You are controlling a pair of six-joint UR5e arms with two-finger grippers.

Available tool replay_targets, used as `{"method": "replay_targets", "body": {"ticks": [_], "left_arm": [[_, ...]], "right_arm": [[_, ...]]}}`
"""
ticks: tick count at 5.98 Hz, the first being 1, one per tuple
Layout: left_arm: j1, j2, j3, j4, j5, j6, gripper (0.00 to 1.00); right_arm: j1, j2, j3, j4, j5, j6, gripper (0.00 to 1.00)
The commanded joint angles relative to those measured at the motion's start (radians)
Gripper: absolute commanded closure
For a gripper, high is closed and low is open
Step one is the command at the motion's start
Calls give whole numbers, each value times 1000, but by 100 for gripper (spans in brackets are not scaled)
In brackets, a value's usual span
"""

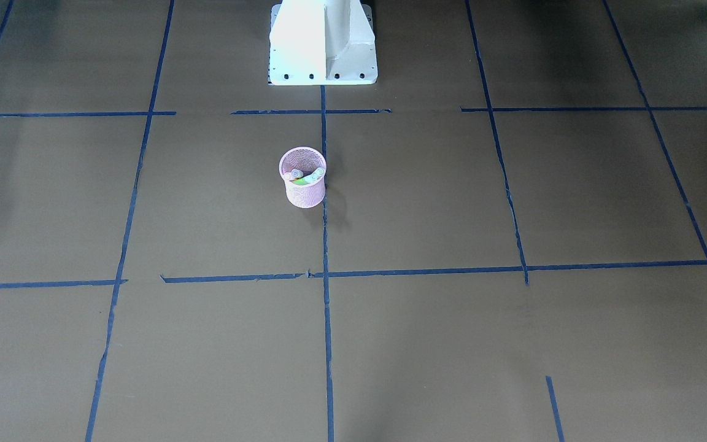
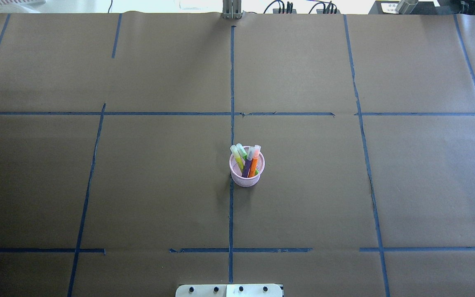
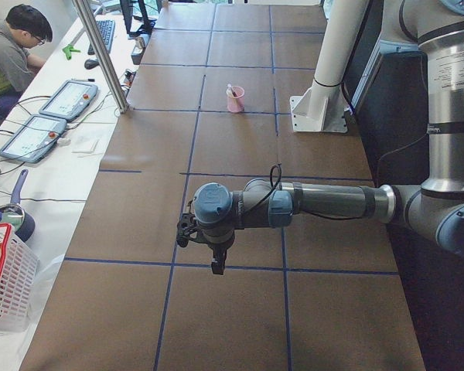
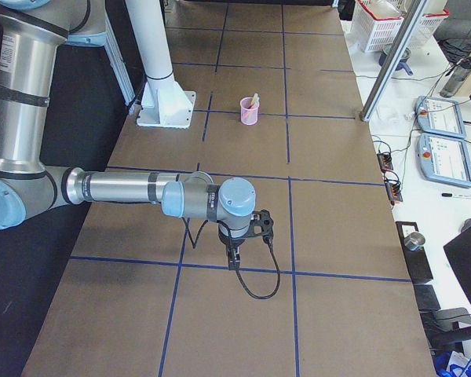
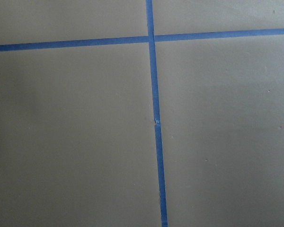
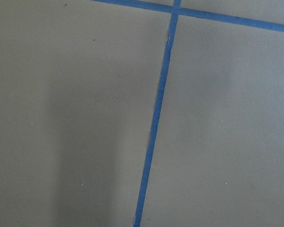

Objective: Collect pens into pen holder

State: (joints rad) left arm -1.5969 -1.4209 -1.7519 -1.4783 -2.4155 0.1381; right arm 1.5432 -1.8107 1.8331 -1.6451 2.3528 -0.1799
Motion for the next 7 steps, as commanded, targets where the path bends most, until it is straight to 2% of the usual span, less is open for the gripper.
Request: {"method": "replay_targets", "body": {"ticks": [1,7], "left_arm": [[0,17,-1,0,1,0,0],[0,34,-21,0,1,0,0]], "right_arm": [[0,1,1,1,0,0,0],[2,1,21,1,-1,2,0]]}}
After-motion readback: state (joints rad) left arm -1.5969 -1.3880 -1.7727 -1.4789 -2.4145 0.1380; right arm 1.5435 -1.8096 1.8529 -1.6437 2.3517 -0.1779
